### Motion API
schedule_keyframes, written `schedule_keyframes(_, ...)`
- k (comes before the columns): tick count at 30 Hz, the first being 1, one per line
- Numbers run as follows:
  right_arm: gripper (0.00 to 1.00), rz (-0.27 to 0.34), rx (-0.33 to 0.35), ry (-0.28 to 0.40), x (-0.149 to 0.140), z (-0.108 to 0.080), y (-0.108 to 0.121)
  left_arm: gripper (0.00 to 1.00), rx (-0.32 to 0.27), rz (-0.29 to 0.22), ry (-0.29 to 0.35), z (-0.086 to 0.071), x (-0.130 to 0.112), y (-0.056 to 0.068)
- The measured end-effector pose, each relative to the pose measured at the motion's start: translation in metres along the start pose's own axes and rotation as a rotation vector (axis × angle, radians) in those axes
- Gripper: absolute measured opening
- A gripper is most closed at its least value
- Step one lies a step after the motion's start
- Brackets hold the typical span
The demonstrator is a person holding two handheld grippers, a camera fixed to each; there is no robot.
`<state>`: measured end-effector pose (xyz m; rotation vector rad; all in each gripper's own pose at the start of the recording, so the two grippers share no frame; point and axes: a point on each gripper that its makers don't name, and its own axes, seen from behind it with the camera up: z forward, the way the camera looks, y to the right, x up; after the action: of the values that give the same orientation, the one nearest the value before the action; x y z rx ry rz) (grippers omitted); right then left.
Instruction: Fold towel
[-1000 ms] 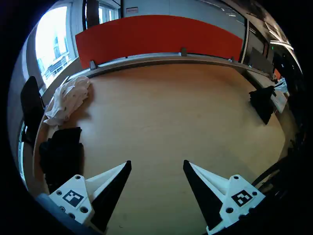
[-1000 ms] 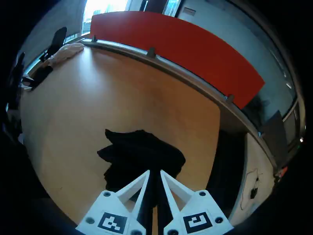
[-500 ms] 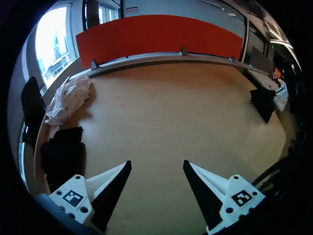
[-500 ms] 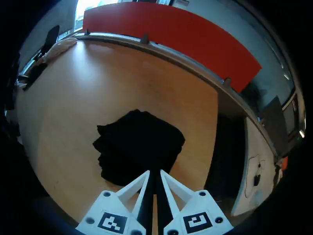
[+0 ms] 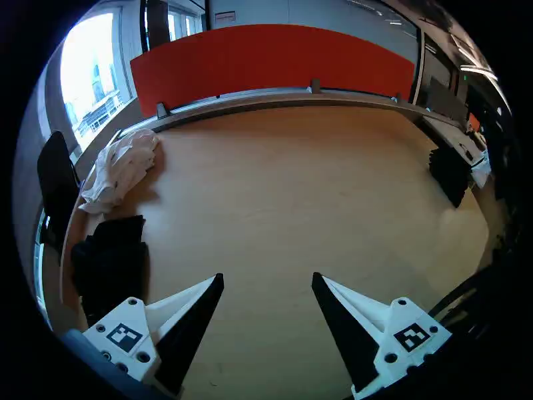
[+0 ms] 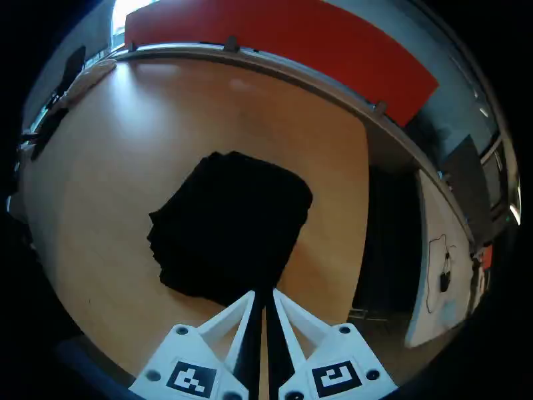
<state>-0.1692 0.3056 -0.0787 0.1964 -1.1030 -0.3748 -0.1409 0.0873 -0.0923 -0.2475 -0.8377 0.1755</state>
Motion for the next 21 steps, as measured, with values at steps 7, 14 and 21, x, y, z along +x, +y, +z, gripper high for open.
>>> schedule_keyframes(7,0.04,0.032,-0.01,-0.029,-0.01,0.009,0.0,0.99,0.003,0.003,-0.003,-0.001,-0.001,-0.001)
schedule_keyframes(14,0.04,0.049,-0.023,-0.061,-0.019,0.018,0.001,0.99,0.006,0.0,-0.006,-0.001,-0.002,-0.002)
schedule_keyframes(21,0.04,0.064,-0.03,-0.085,-0.028,0.023,0.002,0.99,0.009,-0.001,-0.009,-0.002,-0.005,-0.003)
